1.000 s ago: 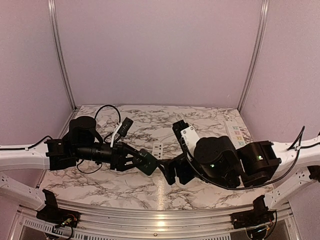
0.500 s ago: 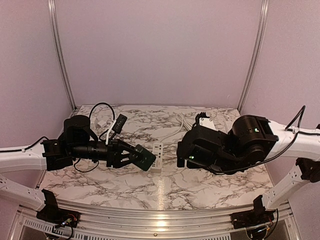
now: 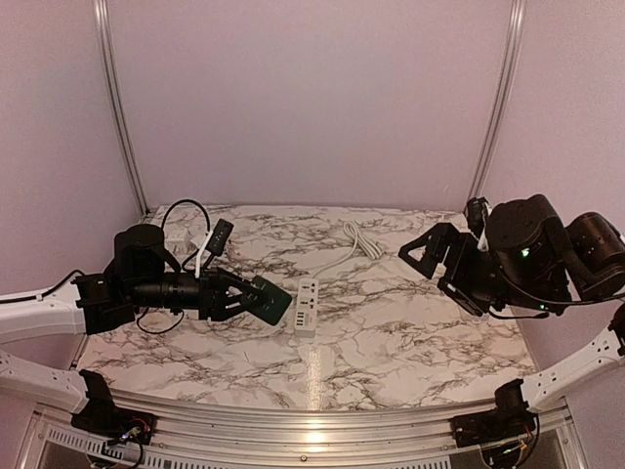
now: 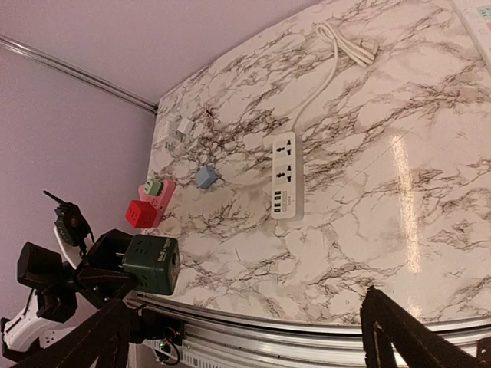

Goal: Insert the plug
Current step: Pass from the left arm to the right

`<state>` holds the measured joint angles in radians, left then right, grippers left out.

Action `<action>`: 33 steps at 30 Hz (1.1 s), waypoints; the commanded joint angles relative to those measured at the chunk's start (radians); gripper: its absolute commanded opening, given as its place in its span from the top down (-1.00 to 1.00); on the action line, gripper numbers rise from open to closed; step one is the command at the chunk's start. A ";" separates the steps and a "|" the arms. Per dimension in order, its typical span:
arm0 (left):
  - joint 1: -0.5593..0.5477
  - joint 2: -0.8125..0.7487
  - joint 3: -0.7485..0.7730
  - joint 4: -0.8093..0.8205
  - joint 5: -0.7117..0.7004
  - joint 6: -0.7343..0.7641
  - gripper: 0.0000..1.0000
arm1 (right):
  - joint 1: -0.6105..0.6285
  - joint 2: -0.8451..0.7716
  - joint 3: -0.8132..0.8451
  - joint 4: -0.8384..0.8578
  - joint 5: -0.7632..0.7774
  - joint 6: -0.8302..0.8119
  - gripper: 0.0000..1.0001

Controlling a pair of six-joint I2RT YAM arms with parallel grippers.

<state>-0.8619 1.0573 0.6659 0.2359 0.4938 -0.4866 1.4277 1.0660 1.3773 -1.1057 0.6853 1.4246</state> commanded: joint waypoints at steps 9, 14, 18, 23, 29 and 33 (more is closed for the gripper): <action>0.021 -0.059 0.030 -0.051 0.010 0.008 1.00 | -0.056 0.145 0.110 0.264 -0.206 -0.184 -0.97; 0.024 -0.056 0.007 0.008 0.026 -0.012 1.00 | -0.102 0.092 0.030 0.390 -0.248 -0.215 -0.97; 0.034 -0.037 -0.036 0.133 0.065 -0.069 1.00 | -0.130 0.109 0.049 0.396 -0.291 -0.242 -0.97; 0.034 0.008 -0.053 0.199 0.086 -0.102 1.00 | -0.162 0.108 0.019 0.434 -0.345 -0.247 -0.97; 0.034 0.013 -0.069 0.225 0.086 -0.111 1.00 | -0.231 0.107 -0.043 0.494 -0.481 -0.253 -0.97; 0.034 0.020 -0.077 0.256 0.088 -0.124 1.00 | -0.237 0.095 -0.063 0.468 -0.460 -0.298 -0.97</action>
<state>-0.8322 1.0729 0.5957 0.3805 0.5613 -0.5938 1.2007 1.1778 1.3209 -0.6552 0.2543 1.1816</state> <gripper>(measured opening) 0.581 0.985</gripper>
